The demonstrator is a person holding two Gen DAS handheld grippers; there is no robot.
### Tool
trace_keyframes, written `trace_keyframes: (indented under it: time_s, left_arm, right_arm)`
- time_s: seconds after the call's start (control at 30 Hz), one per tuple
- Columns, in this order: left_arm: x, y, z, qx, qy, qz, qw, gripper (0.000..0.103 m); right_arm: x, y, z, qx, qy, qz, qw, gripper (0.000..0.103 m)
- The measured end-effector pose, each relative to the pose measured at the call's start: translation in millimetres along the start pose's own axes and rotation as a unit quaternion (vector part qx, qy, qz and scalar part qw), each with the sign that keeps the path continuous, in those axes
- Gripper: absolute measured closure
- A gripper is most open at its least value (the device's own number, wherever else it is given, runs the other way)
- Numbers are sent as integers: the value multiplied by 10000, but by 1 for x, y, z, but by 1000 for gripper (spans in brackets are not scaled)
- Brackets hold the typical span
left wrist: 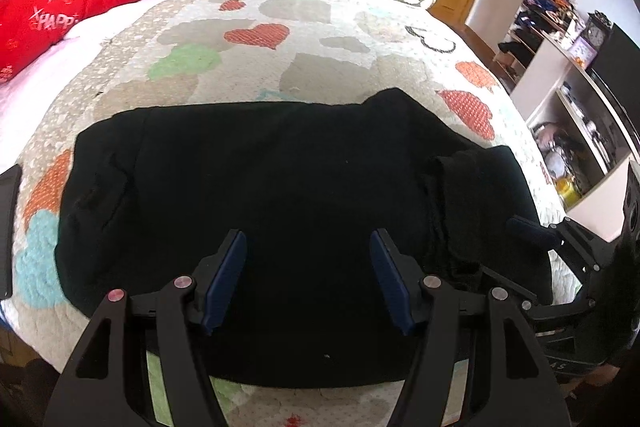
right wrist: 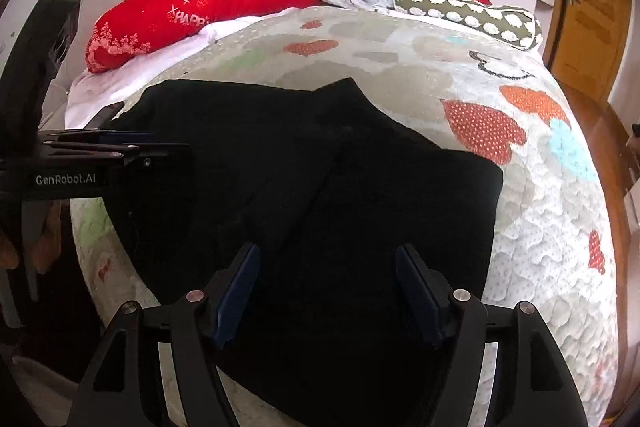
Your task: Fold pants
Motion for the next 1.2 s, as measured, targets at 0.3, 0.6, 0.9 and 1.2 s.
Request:
trace_keyframes:
  time_s: [0.3,0.6,0.9,1.2]
  left_arm:
    - [-14,8,-17,59,-48,-322,9995,28]
    - [-40,12,-24,74,7,-533,9986,21]
    - [-61,15,-31,149,263,-731,9969,21]
    - [-99,39,-46,397,353,-1414,9885,21]
  right_arm:
    - [-24,-47,-17,545,-487,-111,9973,28]
    - [-56,-81,13,650,-630,-199,9957,23]
    - [-55,-89,34,477,-543,-56,9974,23]
    - [-90,-126,95,-37,-827,-694,9941,23]
Point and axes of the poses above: each gripper's, at about its wrist camera, not at the fingertips, and z roughly the way its jaws point, x to its right, y to its underside, the point moved 7 cm from there along z, roughly the way its jaws point, and after that the axes turned 5 degrees about -y, right-handed, at the moved point
